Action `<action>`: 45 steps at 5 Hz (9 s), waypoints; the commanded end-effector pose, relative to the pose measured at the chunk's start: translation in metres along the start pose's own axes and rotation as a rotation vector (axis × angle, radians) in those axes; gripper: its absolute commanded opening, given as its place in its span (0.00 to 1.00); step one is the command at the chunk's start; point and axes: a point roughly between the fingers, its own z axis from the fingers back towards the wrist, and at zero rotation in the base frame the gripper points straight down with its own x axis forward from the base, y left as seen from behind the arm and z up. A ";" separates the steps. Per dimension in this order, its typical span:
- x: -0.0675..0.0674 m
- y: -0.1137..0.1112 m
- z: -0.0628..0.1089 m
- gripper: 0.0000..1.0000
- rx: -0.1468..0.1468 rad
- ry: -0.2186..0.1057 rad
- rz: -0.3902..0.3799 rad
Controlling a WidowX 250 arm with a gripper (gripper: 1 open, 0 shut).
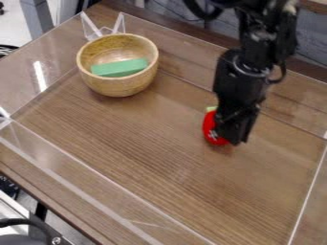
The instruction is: Move the red fruit to the left
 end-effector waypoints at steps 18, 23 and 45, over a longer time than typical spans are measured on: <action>0.021 0.029 0.071 0.00 -0.008 0.147 0.196; 0.024 0.041 0.092 0.00 -0.022 0.152 0.250; 0.015 0.004 -0.001 0.00 -0.012 0.167 0.359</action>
